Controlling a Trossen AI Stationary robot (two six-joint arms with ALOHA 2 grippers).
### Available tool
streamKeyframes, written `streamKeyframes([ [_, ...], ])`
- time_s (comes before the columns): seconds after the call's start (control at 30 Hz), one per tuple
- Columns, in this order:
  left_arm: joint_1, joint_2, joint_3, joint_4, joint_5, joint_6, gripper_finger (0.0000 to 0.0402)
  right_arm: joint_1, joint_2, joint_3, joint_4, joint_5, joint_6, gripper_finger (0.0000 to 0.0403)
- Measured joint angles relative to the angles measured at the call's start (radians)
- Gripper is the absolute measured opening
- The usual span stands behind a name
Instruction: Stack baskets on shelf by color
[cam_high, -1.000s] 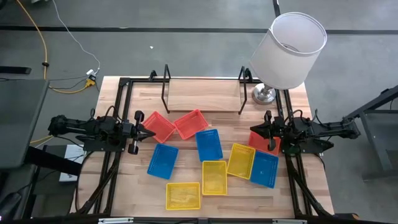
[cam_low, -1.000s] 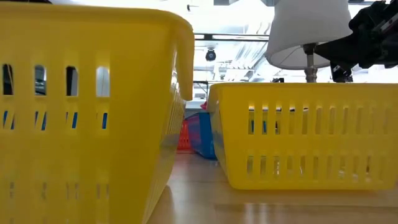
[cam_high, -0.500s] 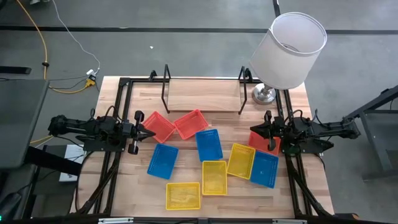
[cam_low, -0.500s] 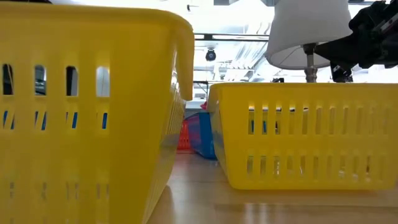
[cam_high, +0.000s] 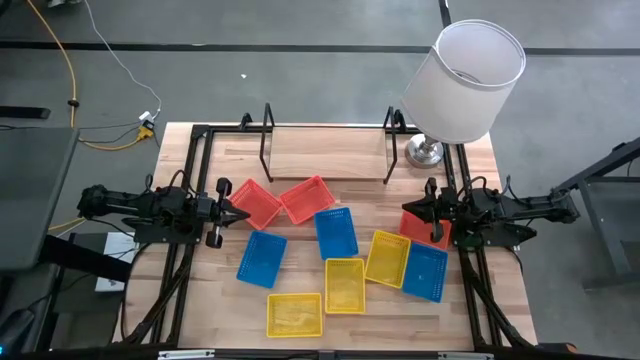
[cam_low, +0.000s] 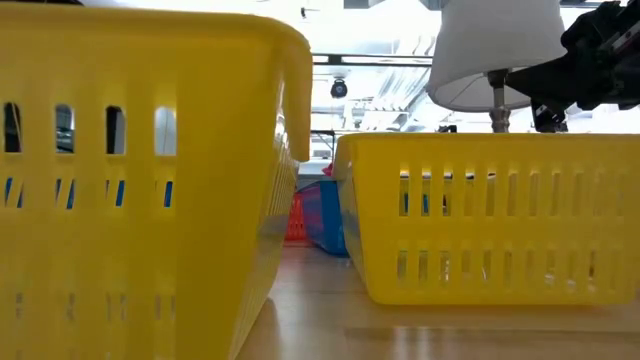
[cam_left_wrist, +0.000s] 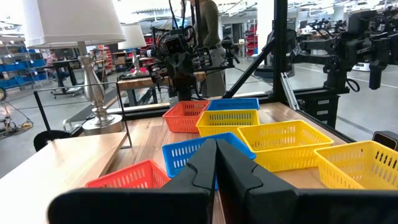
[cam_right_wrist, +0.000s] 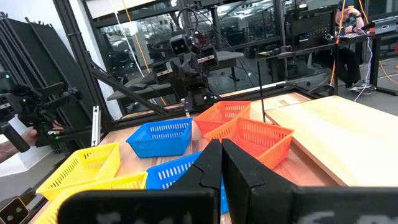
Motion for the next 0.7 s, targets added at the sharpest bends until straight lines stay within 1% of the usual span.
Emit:
streamKeyframes([
  [0.6, 0.0, 0.0, 0.0, 0.0, -0.008, 0.0, 0.0003, 0.0, 0.0, 0.0, 0.0, 0.0, 0.0, 0.0],
  [0.7, 0.0, 0.0, 0.0, 0.002, -0.012, 0.038, 0.0003, 0.0, 0.0, 0.0, 0.0, 0.0, 0.0, 0.0],
])
